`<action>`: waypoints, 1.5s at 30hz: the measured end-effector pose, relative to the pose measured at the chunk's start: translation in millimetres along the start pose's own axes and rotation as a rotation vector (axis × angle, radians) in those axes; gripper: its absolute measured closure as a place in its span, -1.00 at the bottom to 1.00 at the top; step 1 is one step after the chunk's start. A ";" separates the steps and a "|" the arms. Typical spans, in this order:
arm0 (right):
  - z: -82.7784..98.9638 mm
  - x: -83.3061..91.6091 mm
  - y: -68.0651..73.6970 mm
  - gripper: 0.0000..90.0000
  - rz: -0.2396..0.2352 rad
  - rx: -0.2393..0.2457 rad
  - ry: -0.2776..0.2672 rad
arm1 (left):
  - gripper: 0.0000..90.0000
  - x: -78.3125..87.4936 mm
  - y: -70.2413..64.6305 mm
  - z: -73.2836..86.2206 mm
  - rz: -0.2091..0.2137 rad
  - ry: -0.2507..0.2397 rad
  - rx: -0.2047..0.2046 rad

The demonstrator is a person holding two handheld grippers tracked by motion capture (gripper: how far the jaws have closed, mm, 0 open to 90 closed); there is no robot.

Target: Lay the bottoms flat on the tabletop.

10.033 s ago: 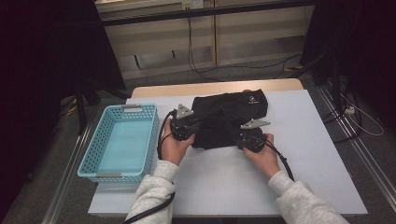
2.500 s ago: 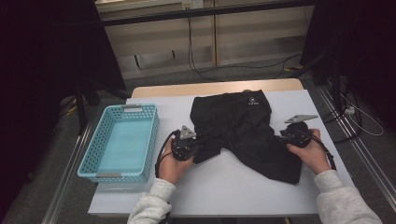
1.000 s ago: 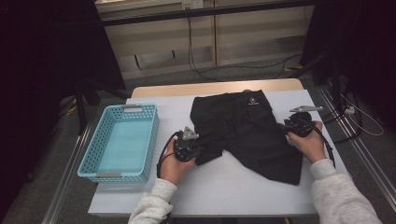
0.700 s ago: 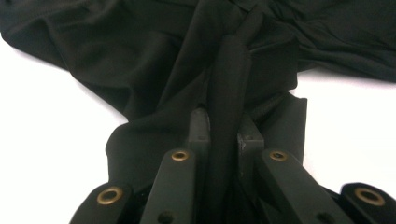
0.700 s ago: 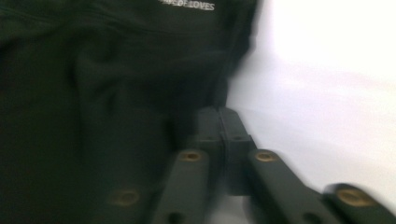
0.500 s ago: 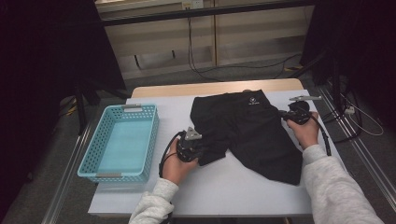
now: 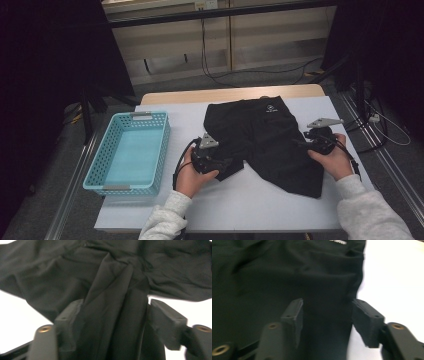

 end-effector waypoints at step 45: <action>-20.1 -33.3 61.3 0.06 -0.150 0.006 -0.004 | -0.67 -5.7 -8.9 -14.8 0.037 -0.036 -0.007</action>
Point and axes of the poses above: each handheld gripper's, and its own axes: x roughly backward along the jaws, z roughly out of its underside, y roughly to its left, the point moved 5 cm from there along -x, roughly forward along the jaws, and after that the axes turned 15 degrees about -x, right-handed, at the moved point
